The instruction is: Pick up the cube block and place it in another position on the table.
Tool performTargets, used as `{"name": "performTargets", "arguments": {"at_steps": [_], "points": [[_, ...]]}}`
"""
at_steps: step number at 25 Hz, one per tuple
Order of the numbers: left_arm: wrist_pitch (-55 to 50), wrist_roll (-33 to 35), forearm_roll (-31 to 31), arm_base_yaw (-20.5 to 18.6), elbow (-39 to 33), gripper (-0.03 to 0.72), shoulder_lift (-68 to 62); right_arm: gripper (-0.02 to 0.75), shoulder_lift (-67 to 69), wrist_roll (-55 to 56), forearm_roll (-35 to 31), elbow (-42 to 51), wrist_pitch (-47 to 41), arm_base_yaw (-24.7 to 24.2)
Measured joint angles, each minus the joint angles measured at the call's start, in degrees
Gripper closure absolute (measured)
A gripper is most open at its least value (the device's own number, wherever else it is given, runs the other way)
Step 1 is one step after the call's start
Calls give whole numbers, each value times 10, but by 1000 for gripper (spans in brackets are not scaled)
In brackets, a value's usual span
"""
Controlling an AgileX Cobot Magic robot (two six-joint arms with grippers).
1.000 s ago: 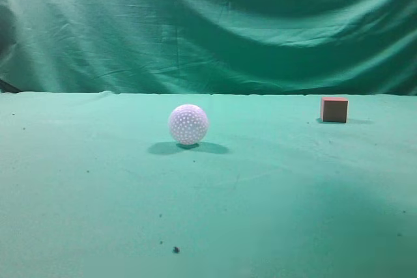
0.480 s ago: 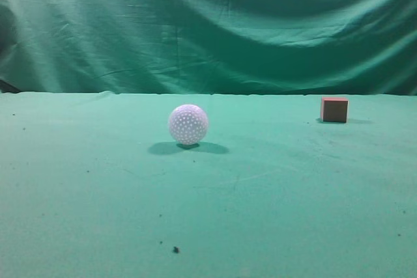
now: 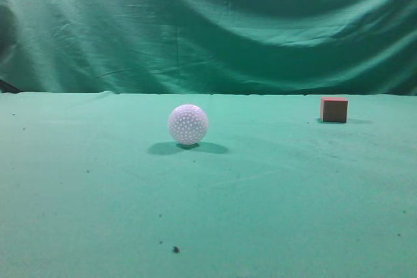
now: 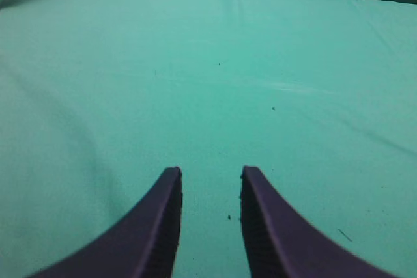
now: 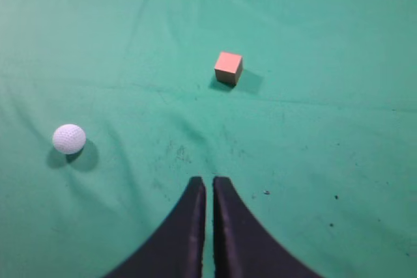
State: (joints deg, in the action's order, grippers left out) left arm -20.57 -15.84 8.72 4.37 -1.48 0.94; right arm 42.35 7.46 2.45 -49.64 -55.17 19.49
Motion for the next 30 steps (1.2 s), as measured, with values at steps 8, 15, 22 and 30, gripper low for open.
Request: {"name": "performTargets", "arguments": {"at_steps": [8,15,22,30], "points": [[0,0,0,0,0,426,0,738,-100,-32,25,74,108,-87],[0,0,0,0,0,426,0,738,-242,-33,27,308,242,-173],[0,0,0,0,0,426,0,738,-399,-32,8,478,286,-192],[0,0,0,0,0,426,0,738,-429,-30,-11,510,313,-192]]}}
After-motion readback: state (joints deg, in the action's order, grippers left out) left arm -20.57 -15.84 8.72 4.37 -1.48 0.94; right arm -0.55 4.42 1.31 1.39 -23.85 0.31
